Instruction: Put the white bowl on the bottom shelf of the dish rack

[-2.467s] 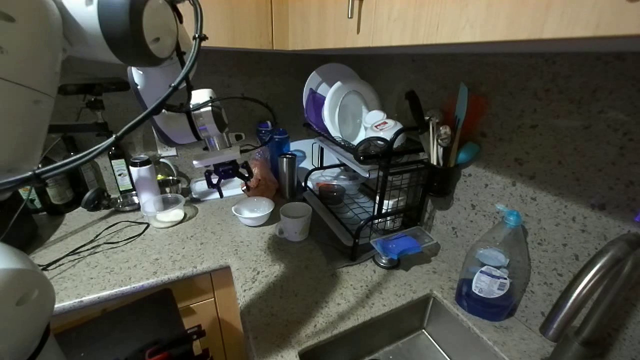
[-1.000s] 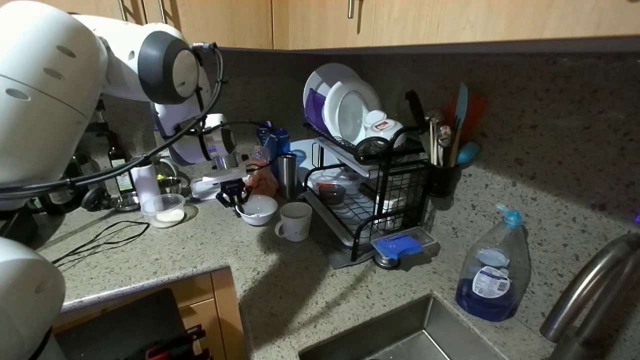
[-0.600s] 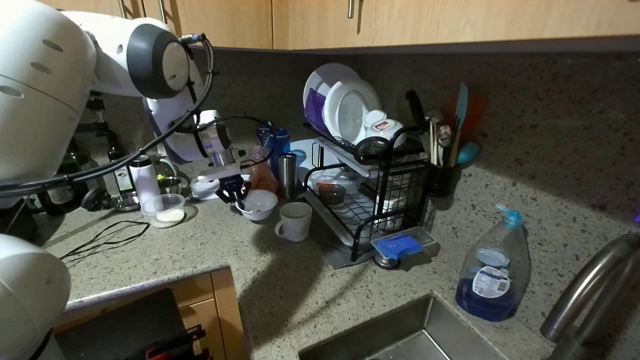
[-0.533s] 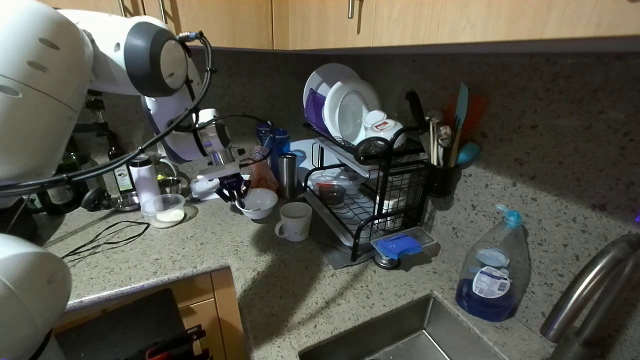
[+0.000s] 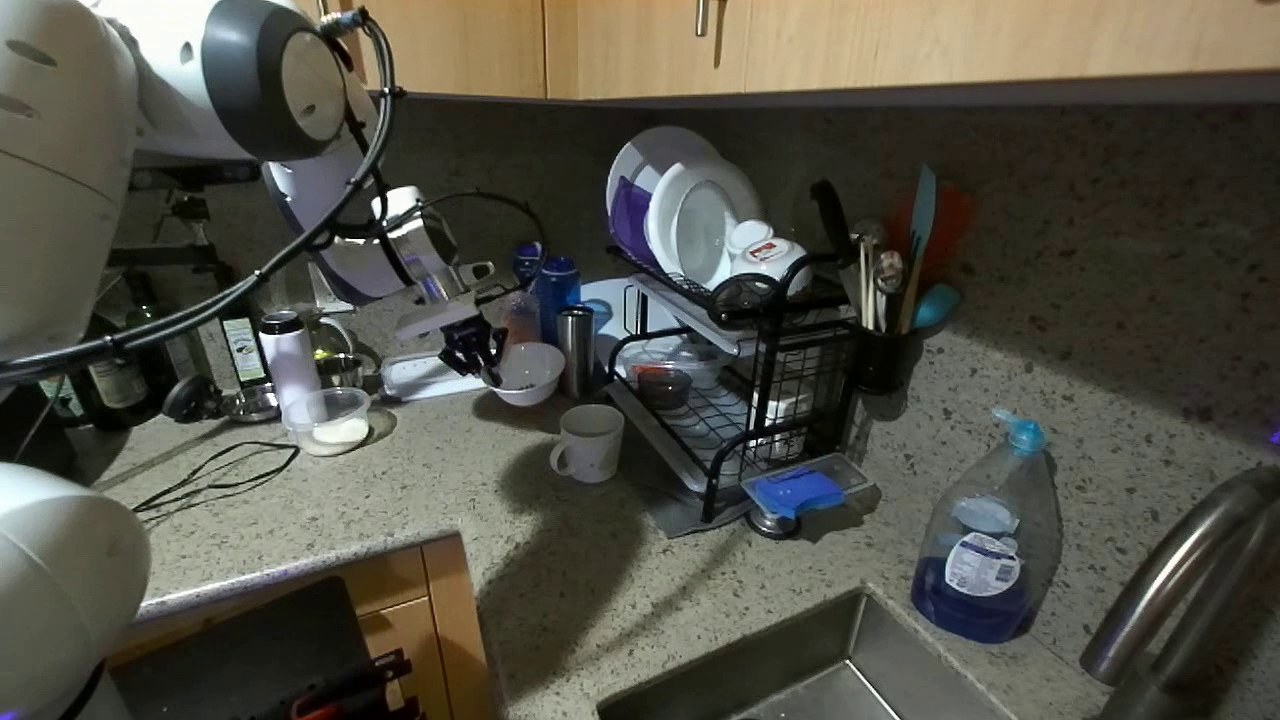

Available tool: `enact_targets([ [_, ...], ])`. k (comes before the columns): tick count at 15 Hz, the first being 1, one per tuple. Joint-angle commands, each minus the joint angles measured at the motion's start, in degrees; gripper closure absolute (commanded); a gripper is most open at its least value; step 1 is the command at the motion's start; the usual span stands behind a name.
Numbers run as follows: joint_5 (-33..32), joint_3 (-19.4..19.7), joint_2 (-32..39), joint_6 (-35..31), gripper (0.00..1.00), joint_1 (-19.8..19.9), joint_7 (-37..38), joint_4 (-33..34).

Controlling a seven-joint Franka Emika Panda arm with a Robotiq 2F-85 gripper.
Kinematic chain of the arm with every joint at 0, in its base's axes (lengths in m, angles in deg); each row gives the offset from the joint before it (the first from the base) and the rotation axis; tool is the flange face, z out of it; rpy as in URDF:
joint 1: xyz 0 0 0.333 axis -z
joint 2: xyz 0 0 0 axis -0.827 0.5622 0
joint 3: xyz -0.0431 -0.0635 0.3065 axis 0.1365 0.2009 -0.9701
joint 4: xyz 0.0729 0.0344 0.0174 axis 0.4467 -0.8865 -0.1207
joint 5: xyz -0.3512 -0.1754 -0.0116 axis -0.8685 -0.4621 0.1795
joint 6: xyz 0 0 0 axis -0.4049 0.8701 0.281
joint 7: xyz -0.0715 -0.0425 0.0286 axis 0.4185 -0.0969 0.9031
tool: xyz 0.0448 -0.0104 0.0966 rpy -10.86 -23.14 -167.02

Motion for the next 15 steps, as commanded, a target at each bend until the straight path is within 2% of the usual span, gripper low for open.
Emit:
enact_targets([
  [1, -1.9, 1.4, -3.8, 0.1, 0.93, -0.2, 3.5, -2.9],
  [15, -1.4, 3.1, -6.8, -2.2, 0.93, 4.8, 11.7, -5.4],
])
